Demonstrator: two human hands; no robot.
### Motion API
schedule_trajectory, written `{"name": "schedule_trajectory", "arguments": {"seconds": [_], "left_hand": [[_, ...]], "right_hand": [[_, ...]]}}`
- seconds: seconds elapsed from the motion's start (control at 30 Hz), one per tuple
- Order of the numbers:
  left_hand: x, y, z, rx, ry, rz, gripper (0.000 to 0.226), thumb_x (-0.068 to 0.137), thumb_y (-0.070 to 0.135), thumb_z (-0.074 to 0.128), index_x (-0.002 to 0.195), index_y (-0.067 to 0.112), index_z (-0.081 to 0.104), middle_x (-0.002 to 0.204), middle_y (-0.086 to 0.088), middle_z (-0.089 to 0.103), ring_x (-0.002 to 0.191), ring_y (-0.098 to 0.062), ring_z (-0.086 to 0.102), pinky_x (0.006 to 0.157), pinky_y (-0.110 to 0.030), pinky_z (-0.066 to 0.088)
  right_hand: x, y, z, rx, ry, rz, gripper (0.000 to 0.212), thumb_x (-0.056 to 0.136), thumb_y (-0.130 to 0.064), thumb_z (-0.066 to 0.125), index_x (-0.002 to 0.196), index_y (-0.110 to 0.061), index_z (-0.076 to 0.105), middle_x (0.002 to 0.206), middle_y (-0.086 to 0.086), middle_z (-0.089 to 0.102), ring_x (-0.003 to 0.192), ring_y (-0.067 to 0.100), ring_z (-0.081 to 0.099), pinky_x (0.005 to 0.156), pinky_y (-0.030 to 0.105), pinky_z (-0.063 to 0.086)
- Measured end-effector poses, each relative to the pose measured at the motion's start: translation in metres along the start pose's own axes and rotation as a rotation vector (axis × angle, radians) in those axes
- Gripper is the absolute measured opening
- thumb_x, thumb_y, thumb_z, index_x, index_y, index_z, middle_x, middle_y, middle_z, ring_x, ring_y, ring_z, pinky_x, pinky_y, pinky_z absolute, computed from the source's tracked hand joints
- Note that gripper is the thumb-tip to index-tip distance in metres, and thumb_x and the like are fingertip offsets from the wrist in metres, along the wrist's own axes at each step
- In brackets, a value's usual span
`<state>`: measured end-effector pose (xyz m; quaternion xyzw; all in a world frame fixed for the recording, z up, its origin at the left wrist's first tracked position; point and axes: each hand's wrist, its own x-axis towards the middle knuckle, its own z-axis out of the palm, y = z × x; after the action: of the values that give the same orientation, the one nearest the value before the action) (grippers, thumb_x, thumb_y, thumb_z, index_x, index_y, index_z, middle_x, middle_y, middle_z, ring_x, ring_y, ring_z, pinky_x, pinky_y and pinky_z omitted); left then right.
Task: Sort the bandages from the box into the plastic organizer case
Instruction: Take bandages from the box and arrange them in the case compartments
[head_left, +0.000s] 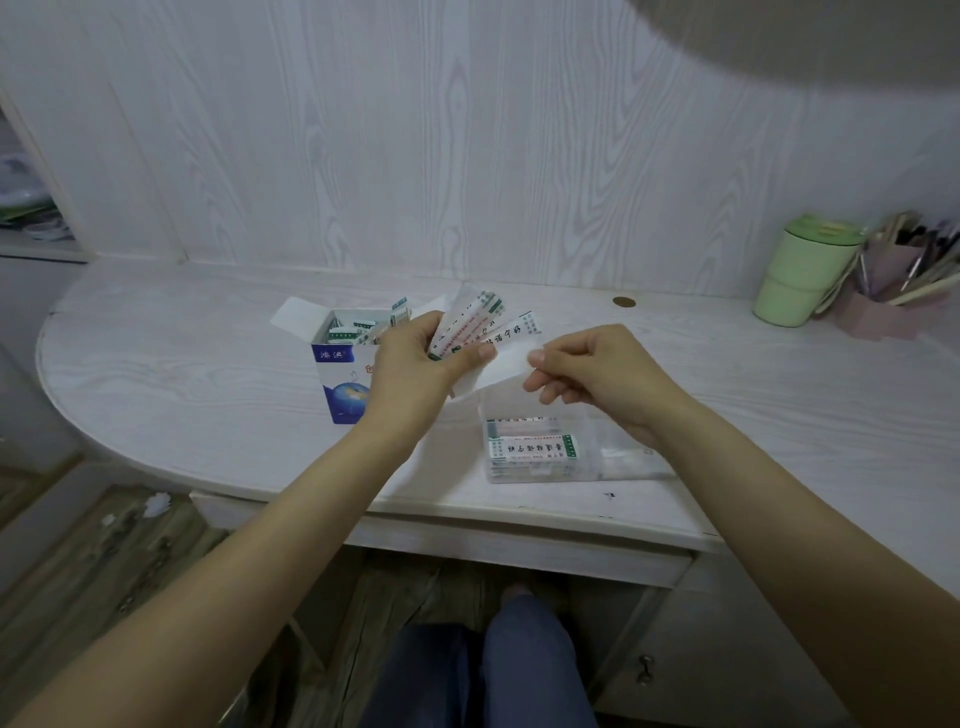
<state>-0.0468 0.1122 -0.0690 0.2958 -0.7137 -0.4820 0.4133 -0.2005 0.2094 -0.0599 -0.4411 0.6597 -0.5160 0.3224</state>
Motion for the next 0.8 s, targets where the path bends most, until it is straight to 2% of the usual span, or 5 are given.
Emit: {"name": "schedule_trajectory", "arguments": {"seconds": [0.17,0.3,0.4,0.67,0.8], "left_hand": [[-0.001,0.001,-0.002,-0.098,-0.015,-0.017,0.021,0.080,0.011,0.073,0.082,0.030,0.064,0.074,0.014,0.068,0.064,0.004,0.063,0.064,-0.022,0.055],[-0.003,0.003,-0.001,-0.104,-0.061,0.004,0.018,0.080,0.009,0.072,0.083,0.025,0.064,0.082,0.005,0.068,0.068,0.001,0.064,0.064,-0.024,0.057],[-0.004,0.002,-0.001,-0.117,-0.088,0.007,0.015,0.080,0.005,0.071,0.088,0.017,0.065,0.092,-0.009,0.069,0.076,-0.008,0.068,0.066,-0.021,0.057],[-0.011,-0.004,-0.010,-0.184,-0.031,-0.026,0.025,0.083,0.002,0.067,0.108,0.006,0.063,0.097,-0.005,0.070,0.077,-0.018,0.072,0.070,-0.025,0.058],[-0.012,-0.004,-0.007,-0.162,-0.029,-0.022,0.023,0.083,0.003,0.067,0.106,0.005,0.063,0.095,-0.004,0.069,0.076,-0.017,0.072,0.071,-0.025,0.059]], "right_hand": [[-0.004,-0.004,-0.002,0.249,0.019,0.088,0.006,0.089,-0.009,0.062,0.089,-0.006,0.068,0.071,0.005,0.072,0.055,0.006,0.063,0.056,0.015,0.047],[-0.007,-0.007,0.001,0.570,0.043,0.161,0.009,0.090,-0.003,0.058,0.083,-0.005,0.063,0.074,0.010,0.072,0.062,0.010,0.069,0.052,0.012,0.049],[-0.008,-0.003,-0.004,0.741,0.065,0.250,0.015,0.089,-0.017,0.061,0.078,-0.006,0.061,0.077,0.012,0.070,0.063,0.013,0.068,0.054,0.015,0.051],[-0.022,0.013,-0.019,-0.044,0.029,0.147,0.008,0.087,-0.003,0.063,0.090,-0.008,0.069,0.075,0.005,0.064,0.058,0.005,0.058,0.062,0.013,0.049],[-0.027,0.017,-0.013,-0.213,0.056,0.098,0.012,0.087,-0.003,0.064,0.081,-0.011,0.072,0.077,0.010,0.071,0.060,0.007,0.059,0.064,0.017,0.049]]}}
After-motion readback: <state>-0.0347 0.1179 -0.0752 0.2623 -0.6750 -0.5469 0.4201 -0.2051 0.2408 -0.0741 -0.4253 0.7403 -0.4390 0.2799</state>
